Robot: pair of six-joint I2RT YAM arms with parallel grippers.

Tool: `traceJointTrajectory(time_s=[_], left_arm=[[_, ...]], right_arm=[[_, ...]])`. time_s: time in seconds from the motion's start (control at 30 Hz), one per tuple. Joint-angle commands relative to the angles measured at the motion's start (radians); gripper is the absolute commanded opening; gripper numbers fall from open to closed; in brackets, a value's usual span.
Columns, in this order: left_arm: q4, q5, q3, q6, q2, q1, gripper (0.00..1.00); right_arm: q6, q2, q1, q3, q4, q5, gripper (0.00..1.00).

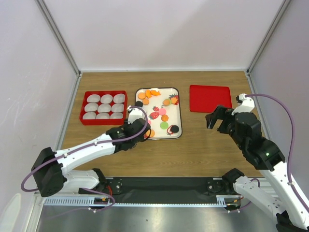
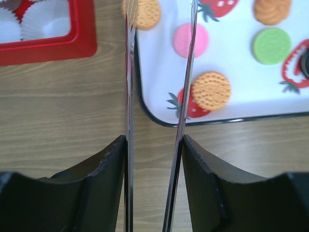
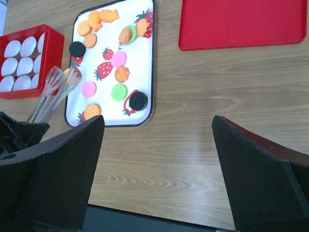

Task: Pack the cookies

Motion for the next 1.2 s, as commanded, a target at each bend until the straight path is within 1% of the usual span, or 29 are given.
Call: traceJointTrajectory(time_s=[0.0,0.23,0.4,0.87,1.17], left_arm=[[0.025,-0.035,-0.015,-0.020,-0.020,0.046,0.53],[0.054,-0.049,-0.012,0.019,0.011,0.104,0.53],[0.083,-0.026,-0.007,0.053,0.046,0.130,0.54],[0.114,0.023,-0.005,0.075,0.092,0.130,0.54],[0.113,0.021,-0.005,0.075,0.116,0.132,0.53]], right_arm=[[0.006,0.008,-0.002,-0.006,0.045,-0.031,1.00],[0.003,0.011,-0.002,-0.006,0.045,-0.049,1.00],[0.001,0.009,-0.002,-0.004,0.043,-0.049,1.00],[0.003,0.005,-0.002,-0.003,0.040,-0.045,1.00],[0.009,0.002,-0.001,-0.018,0.051,-0.046,1.00]])
